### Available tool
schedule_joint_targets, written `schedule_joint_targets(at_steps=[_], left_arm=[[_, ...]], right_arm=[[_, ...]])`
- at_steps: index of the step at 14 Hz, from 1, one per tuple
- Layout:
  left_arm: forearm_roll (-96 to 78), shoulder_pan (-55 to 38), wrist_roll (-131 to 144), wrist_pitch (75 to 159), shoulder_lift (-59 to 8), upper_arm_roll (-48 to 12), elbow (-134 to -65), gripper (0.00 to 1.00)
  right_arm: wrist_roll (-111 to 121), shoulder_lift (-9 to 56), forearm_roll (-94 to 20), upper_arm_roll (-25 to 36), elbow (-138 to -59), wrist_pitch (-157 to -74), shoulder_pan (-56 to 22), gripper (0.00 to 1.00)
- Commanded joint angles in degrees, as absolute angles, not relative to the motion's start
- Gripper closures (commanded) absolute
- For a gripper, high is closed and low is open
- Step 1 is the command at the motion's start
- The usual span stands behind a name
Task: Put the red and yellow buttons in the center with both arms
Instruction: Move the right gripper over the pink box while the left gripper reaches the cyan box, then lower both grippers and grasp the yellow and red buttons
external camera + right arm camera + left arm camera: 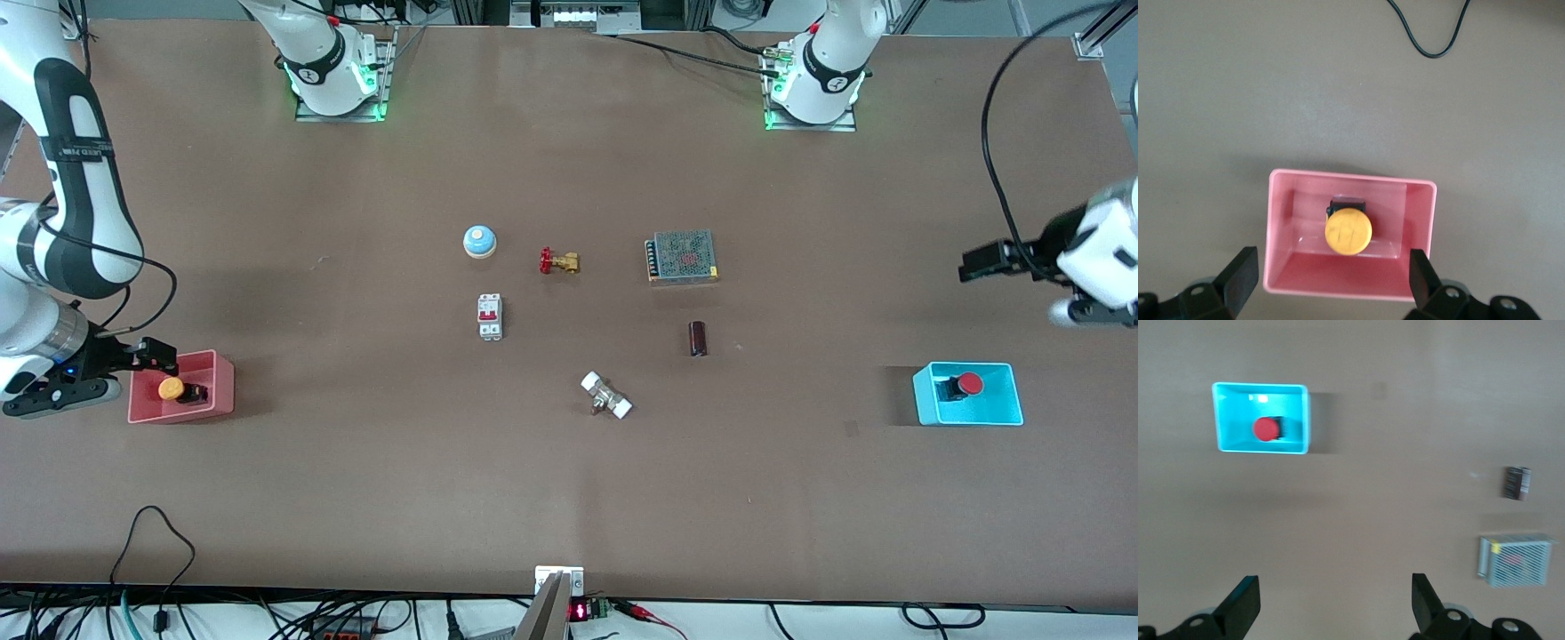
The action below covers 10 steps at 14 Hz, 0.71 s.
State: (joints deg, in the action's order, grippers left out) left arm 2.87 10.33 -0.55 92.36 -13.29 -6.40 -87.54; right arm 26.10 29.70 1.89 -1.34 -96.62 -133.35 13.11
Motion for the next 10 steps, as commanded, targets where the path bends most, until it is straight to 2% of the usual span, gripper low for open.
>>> schedule_joint_targets(at_steps=[1,6,10], left_arm=[[7.2,12.1,-3.1,98.1,-19.3,-6.5,-84.6,0.00],[8.7,16.3,-7.9,111.5,-29.9,-6.4,-85.2,0.00],[8.2,19.3,-12.7,121.4,-37.4,-6.5,-87.1,0.00]], right_arm=[[27.2,32.6,3.7,-1.7,-95.3,-136.7,14.0,0.00],[27.2,35.9,4.0,-1.8,-95.3,-141.5,14.7,0.00],[27.0,36.6,3.9,-1.9,-95.4,-141.5,14.9,0.00]])
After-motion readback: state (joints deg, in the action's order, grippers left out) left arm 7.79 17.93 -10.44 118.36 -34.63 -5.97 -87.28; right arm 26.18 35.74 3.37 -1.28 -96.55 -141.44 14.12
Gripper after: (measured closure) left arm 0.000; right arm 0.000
